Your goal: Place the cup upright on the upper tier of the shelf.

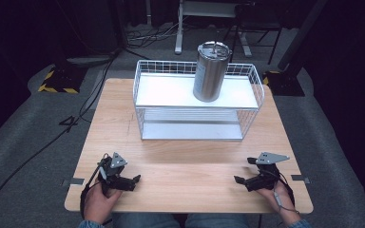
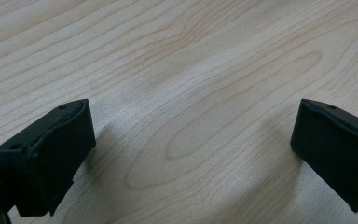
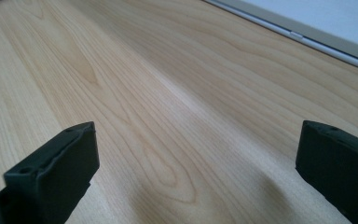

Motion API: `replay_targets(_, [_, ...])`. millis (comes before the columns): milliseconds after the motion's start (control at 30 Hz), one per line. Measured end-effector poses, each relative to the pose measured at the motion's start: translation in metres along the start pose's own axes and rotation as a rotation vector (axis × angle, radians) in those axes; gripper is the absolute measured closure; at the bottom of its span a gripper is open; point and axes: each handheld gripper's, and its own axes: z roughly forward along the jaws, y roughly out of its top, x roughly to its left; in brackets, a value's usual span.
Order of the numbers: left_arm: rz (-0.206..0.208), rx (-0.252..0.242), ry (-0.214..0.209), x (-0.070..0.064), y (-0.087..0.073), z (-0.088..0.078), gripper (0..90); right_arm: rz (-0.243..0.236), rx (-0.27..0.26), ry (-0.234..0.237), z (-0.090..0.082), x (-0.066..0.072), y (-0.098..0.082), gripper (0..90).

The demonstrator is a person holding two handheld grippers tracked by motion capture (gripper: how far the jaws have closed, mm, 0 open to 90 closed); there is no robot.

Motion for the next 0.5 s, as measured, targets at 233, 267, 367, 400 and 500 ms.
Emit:
replay_targets(233, [0.000,0.000,0.000,0.000,0.000,0.000,0.1,-0.010,0.059,-0.045,0.006,0.002,-0.003,0.0])
replay_targets(267, [0.000,0.000,0.000,0.000,0.000,0.000,0.2,-0.008,0.068,-0.047,0.008,0.002,-0.003,0.0])
replay_targets(367, [0.000,0.000,0.000,0.000,0.000,0.000,0.2,-0.014,0.087,-0.067,0.011,0.003,-0.006,0.5])
replay_targets(400, [0.001,0.000,0.000,0.000,0.000,0.000,0.2,-0.029,0.098,-0.090,0.012,0.003,-0.006,0.4])
replay_targets(500, [0.000,0.000,0.000,0.000,0.000,0.000,0.2,-0.035,0.105,-0.110,0.012,0.005,-0.006,0.2])
